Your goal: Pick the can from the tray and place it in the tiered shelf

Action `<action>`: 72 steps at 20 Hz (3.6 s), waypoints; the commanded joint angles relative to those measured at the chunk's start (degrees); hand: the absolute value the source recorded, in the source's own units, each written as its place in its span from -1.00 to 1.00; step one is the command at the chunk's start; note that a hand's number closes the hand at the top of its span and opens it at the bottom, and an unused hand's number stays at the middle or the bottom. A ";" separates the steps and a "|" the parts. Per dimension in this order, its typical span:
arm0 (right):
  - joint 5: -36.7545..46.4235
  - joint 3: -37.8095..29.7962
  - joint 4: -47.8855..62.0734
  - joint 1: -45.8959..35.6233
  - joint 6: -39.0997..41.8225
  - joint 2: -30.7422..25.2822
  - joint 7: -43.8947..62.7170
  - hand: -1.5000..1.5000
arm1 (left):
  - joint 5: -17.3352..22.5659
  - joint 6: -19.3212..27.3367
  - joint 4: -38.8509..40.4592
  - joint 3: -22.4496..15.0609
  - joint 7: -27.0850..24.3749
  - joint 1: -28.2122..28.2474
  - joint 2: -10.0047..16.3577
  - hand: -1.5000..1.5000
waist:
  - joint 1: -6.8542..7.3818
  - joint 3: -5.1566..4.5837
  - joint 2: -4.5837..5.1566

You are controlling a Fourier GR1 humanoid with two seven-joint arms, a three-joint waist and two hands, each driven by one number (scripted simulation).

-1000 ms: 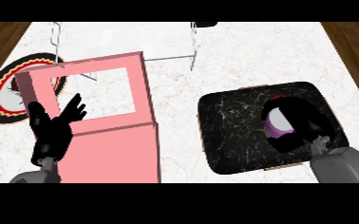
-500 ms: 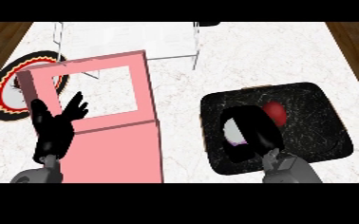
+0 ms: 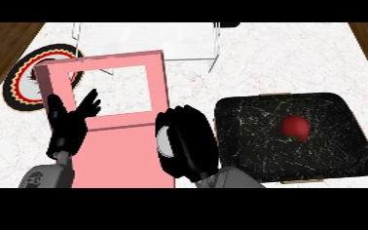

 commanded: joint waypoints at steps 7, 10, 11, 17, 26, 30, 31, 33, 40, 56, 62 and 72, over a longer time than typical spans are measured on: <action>8.52 10.29 -4.71 -22.30 -11.34 1.05 30.03 1.00 | -0.04 -0.57 0.62 -0.66 0.78 0.52 -0.54 0.00 | -1.87 -0.35 -0.83; 7.92 9.50 -6.77 -28.76 -9.72 1.05 36.38 1.00 | 1.12 -1.05 1.75 1.43 1.61 -0.57 1.02 0.00 | -2.34 -0.38 -0.79; 6.84 6.59 -6.02 -31.91 -8.08 1.04 36.68 1.00 | 0.23 -0.28 0.02 -0.63 1.00 0.88 -1.11 0.00 | -2.08 -0.37 -0.84; 2.39 -0.72 -1.57 -44.01 -6.40 1.03 40.19 1.00 | 0.17 -0.66 -0.55 0.34 0.43 1.27 0.08 0.00 | -2.16 -0.37 -0.57; -2.90 -13.80 8.71 -57.53 -4.87 1.03 36.70 1.00 | 0.30 -1.05 2.06 1.61 -1.91 1.66 -0.06 0.00 | -3.75 -0.34 -0.11; -7.27 -16.28 15.96 -63.17 -3.97 1.03 33.89 1.00 | -0.29 -1.16 0.69 0.56 -3.04 4.84 -1.05 0.00 | -3.22 -0.33 -0.08; -6.57 -15.51 17.19 -61.44 -5.81 1.04 32.06 1.00 | 1.23 -2.85 2.11 2.43 -2.95 2.97 0.77 0.00 | -3.73 -0.31 0.04; -8.36 -19.02 20.52 -59.93 -6.05 1.04 25.00 1.00 | 0.79 -1.46 1.47 1.93 -1.88 2.23 -0.38 0.00 | -4.15 -0.26 0.19; -11.29 -22.62 34.18 -64.70 -4.84 1.06 15.99 1.00 | -0.38 -0.09 -2.02 0.46 -0.11 2.70 -1.75 0.00 | -3.85 -0.24 0.20; -14.34 -19.48 52.09 -64.87 -19.54 1.07 2.60 1.00 | -0.86 -1.78 -0.27 0.93 -1.91 4.23 -1.54 0.00 | -2.76 -0.29 0.57; -17.04 -22.05 54.95 -68.80 -18.91 1.07 -1.89 1.00 | 0.45 -3.02 1.31 2.36 -0.58 0.92 -0.48 0.00 | -3.44 -0.27 0.44; -20.60 -25.69 55.82 -69.41 -28.31 1.07 0.79 -1.00 | -0.60 -2.85 -0.09 1.20 -2.16 3.92 -1.80 0.00 | -2.76 -0.27 0.42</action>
